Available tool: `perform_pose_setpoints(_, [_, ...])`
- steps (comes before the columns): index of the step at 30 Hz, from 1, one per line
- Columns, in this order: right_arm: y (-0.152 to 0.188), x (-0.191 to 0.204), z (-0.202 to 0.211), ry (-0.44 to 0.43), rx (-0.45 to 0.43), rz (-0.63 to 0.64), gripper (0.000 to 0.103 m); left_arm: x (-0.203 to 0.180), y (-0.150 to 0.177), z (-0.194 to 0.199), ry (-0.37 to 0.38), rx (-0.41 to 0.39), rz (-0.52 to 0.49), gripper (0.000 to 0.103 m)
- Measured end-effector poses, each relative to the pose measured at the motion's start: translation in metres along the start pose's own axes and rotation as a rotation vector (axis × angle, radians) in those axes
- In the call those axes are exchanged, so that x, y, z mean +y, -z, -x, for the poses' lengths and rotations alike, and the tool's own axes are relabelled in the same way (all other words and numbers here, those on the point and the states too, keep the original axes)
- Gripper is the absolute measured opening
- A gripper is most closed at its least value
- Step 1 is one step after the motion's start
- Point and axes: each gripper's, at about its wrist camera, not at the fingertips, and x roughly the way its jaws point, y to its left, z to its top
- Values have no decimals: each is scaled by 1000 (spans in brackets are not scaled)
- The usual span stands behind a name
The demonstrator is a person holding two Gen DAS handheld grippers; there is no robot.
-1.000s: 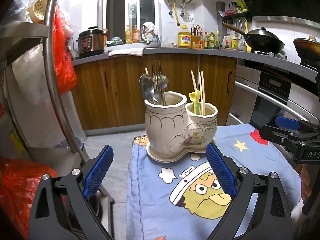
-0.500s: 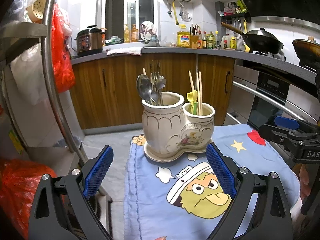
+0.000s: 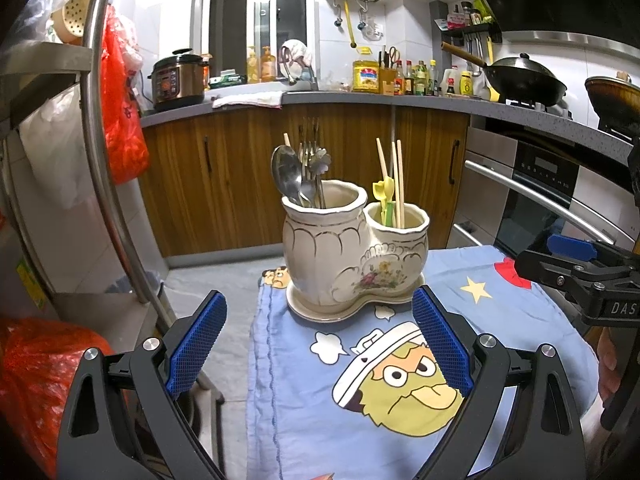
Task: Organize utensils
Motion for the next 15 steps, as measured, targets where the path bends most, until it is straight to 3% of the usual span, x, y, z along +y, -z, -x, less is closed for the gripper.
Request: perform_pose_setpoints(15, [1,2,-2,0,6,4,98,1,-1,0,0,1,1,93])
